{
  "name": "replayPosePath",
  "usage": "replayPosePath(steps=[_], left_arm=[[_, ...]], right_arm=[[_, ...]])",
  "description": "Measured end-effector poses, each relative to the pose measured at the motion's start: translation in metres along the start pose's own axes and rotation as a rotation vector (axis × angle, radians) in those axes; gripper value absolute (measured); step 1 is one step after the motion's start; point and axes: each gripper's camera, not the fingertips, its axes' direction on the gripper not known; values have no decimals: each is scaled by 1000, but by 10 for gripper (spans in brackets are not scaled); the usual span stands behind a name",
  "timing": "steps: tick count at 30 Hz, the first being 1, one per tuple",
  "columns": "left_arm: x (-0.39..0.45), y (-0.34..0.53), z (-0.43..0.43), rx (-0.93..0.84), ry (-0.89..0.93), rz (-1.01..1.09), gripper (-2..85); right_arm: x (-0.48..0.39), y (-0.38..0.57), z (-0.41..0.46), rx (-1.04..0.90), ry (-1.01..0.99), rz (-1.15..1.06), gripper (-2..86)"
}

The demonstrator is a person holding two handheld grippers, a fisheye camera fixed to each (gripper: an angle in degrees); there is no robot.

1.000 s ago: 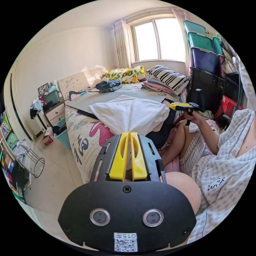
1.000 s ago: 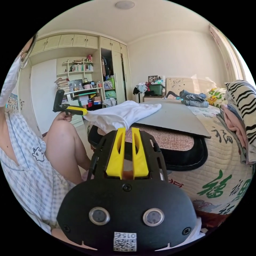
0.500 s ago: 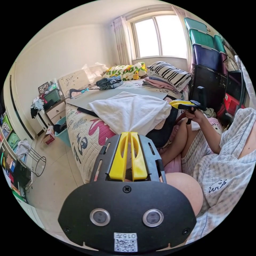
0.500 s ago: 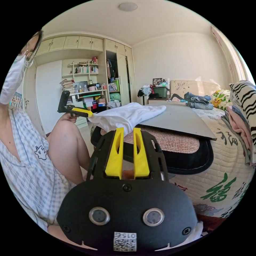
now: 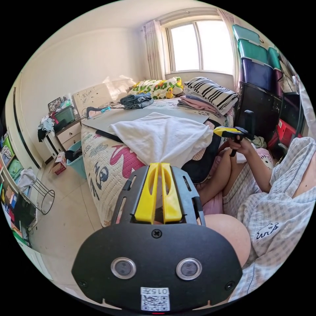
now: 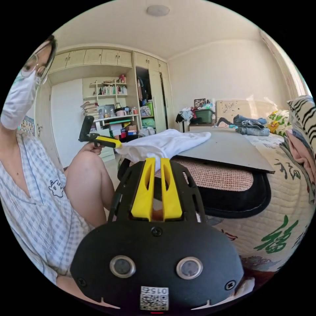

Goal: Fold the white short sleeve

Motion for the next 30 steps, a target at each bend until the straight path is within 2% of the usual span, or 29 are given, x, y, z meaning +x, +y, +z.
replayPosePath(steps=[6, 19, 25, 30], left_arm=[[-5, 16, 12, 13, 1, -19, 0], [-19, 58, 50, 26, 5, -49, 0], [-25, 85, 56, 79, 20, -31, -1], [-30, 120, 65, 115, 19, -26, 0]], right_arm=[[17, -10, 16, -94, -32, 11, 63], [-10, -27, 11, -89, -53, -17, 0], [-48, -26, -37, -42, 44, -10, -9], [-107, -26, -48, -120, 175, -79, -10]])
